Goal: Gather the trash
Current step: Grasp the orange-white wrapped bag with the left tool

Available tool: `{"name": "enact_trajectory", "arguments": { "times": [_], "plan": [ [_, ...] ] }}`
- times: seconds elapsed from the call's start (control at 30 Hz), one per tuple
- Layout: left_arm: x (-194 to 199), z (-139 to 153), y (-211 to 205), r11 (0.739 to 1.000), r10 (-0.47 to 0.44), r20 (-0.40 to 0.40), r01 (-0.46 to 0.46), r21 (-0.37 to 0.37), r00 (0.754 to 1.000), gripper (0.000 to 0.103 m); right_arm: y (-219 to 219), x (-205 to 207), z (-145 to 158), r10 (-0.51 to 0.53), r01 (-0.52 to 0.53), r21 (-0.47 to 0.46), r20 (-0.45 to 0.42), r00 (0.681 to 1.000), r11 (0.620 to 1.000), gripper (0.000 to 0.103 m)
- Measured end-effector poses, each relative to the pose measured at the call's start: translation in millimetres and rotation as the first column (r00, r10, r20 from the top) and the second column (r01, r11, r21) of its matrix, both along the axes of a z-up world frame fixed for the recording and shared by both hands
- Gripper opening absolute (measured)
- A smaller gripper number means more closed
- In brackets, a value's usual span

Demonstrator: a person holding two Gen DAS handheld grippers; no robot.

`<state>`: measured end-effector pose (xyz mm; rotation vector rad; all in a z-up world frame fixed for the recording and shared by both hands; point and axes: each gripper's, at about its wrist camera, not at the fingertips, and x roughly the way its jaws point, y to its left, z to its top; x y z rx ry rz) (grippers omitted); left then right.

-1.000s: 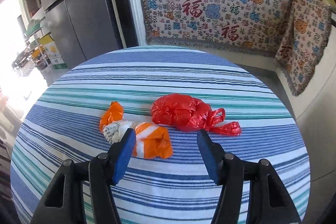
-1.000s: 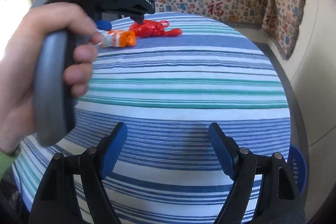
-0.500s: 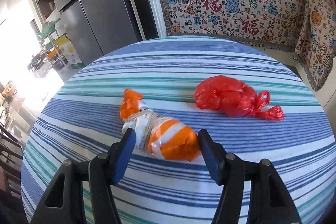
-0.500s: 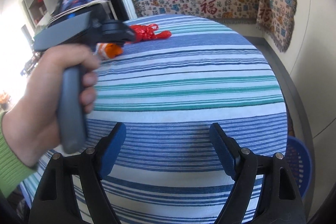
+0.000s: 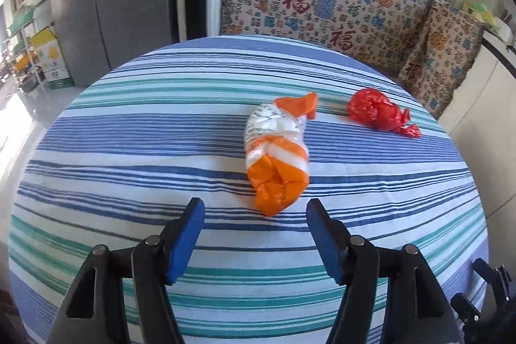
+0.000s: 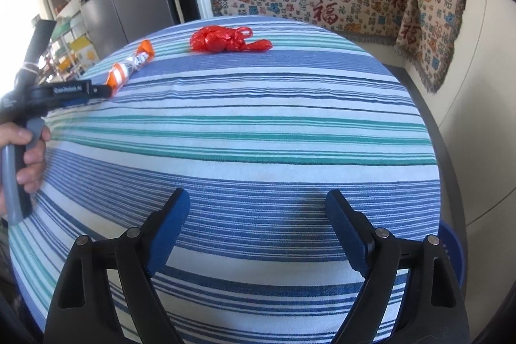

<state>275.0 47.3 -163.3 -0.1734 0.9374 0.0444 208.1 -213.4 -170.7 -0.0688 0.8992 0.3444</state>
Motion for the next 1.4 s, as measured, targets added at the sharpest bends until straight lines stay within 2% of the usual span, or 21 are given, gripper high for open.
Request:
{"name": "enact_trajectory", "arguments": {
  "times": [0.07,0.17,0.33,0.47,0.6,0.73,0.83,1.07,1.13,1.17,1.2,1.27,1.3,1.4],
  "plan": [
    [10.1,-1.2,-4.6,0.998,-0.055,-0.016,0.055,-0.021,0.998,0.068,0.6,0.4,-0.4,-0.001,0.001,-0.007,0.0,1.0,1.0,0.087],
    [24.2,-2.2,-7.6,0.994,-0.107,-0.021,0.107,0.029,0.994,0.068,-2.0,0.3,-1.0,-0.006,0.006,0.001,0.0,1.0,1.0,0.088],
    [49.4,-8.8,-1.2,0.989,-0.125,-0.036,0.128,0.076,0.991,0.068,-2.8,3.0,-2.0,-0.007,0.008,0.017,-0.012,1.0,1.0,0.095],
    [57.2,-13.8,0.5,0.982,-0.141,-0.028,0.143,0.123,0.99,0.068,3.9,16.4,-2.4,0.028,-0.029,-0.022,-0.045,0.999,0.999,0.097],
    [53.1,-16.2,3.9,0.98,-0.157,0.005,0.155,0.12,0.988,0.071,18.4,60.9,-3.7,0.074,-0.081,-0.076,-0.092,0.993,0.994,0.097],
    [53.2,-17.1,3.5,0.979,-0.158,0.002,0.156,0.132,0.987,0.072,40.1,109.1,-8.4,0.132,-0.14,-0.115,-0.077,0.988,0.983,0.097],
    [53.5,-17.5,4.3,0.98,-0.158,0.003,0.157,0.125,0.987,0.072,62.2,138.2,-11.9,0.189,-0.197,-0.124,-0.078,0.979,0.972,0.102],
    [53.0,-16.8,5.9,0.98,-0.159,0.004,0.158,0.117,0.987,0.073,107.6,198.0,-12.1,0.285,-0.293,-0.162,-0.07,0.956,0.942,0.1],
    [53.0,-16.9,5.9,0.98,-0.16,0.004,0.158,0.118,0.987,0.073,117.6,202.4,-10.3,0.316,-0.318,-0.174,-0.043,0.948,0.932,0.088],
    [53.1,-16.9,6.0,0.98,-0.16,0.004,0.159,0.118,0.987,0.073,118.6,204.0,-9.3,0.361,-0.361,-0.14,-0.032,0.932,0.922,0.068],
    [53.2,-16.8,6.3,0.98,-0.161,0.004,0.159,0.118,0.987,0.073,117.3,205.7,-8.4,0.349,-0.351,-0.102,-0.04,0.936,0.931,0.039],
    [53.4,-16.7,6.4,0.98,-0.162,0.004,0.16,0.118,0.987,0.073,110.9,205.4,-5.5,0.302,-0.304,-0.088,-0.033,0.953,0.949,0.0],
    [53.3,-16.8,6.6,0.98,-0.162,0.004,0.16,0.117,0.987,0.073,106.0,202.1,-4.6,0.281,-0.282,-0.08,-0.032,0.959,0.956,0.004],
    [53.8,-16.6,7.0,0.98,-0.163,0.004,0.161,0.118,0.987,0.073,90.3,185.7,-1.1,0.232,-0.233,-0.088,-0.019,0.972,0.968,0.003]
  ]
}}
